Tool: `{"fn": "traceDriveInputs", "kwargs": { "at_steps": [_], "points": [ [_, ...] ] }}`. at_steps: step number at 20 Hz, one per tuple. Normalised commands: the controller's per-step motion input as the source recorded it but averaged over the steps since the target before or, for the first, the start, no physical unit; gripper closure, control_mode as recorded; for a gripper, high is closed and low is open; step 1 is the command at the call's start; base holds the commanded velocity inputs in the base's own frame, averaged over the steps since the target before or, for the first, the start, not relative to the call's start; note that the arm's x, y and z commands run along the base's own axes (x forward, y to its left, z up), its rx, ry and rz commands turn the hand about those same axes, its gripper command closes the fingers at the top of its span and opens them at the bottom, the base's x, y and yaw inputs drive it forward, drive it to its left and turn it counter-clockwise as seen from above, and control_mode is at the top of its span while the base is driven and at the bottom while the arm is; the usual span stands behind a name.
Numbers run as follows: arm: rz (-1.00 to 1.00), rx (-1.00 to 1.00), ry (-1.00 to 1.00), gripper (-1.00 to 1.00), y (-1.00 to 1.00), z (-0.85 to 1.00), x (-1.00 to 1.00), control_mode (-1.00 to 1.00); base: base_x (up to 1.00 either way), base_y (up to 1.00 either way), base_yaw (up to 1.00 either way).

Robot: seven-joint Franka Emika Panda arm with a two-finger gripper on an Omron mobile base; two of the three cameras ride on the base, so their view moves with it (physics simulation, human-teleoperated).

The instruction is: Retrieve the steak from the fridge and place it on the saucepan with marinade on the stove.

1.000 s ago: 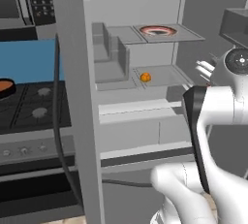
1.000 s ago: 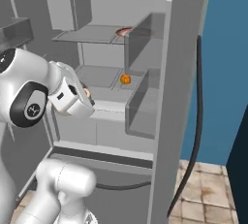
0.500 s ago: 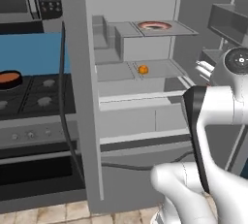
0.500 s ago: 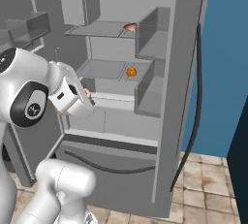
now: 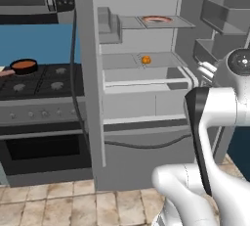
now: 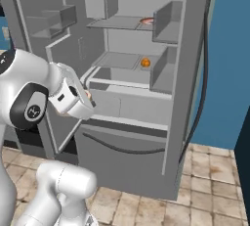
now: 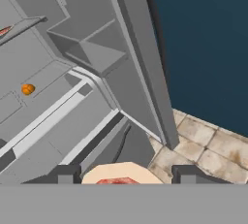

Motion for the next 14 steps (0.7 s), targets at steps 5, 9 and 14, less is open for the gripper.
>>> {"fn": "traceDriveInputs", "kwargs": {
  "at_steps": [5,9,14],
  "points": [
    [0.00,0.00,0.00,1.00,0.00,0.00,0.00,1.00,-0.50,0.20,0.15],
    [0.00,0.00,0.00,1.00,0.00,0.00,0.00,1.00,-0.17,0.55,0.01],
    [0.00,0.00,0.00,1.00,0.00,0.00,0.00,1.00,-0.08,0.58,0.00]
  ]
}}
